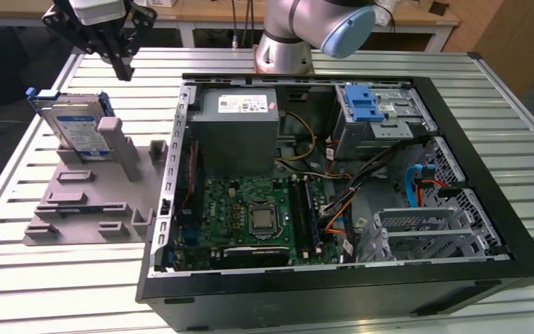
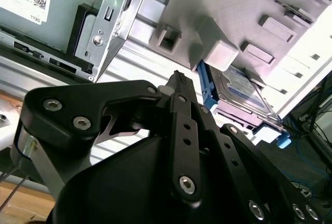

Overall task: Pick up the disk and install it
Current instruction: 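Reach for the disk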

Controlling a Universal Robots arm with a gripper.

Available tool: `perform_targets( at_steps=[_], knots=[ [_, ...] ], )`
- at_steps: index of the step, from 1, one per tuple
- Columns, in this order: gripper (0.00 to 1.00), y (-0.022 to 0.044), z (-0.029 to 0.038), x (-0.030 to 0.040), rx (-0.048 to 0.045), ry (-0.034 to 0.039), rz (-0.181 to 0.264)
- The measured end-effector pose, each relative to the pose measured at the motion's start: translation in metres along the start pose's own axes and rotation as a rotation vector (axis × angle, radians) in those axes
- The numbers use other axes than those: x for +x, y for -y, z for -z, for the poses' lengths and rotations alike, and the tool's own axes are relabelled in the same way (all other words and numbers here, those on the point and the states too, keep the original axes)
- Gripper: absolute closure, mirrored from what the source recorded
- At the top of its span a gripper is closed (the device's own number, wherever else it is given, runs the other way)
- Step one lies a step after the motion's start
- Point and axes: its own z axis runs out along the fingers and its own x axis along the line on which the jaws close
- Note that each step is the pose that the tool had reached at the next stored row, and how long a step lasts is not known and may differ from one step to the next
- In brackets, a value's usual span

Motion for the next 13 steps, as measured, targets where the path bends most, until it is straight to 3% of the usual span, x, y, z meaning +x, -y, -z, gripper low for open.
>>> perform_targets(
  at_steps=[13],
  knots=[
    [0.89,-0.0002,-0.0003,0.0067,0.0,0.0,0.0]
  ],
)
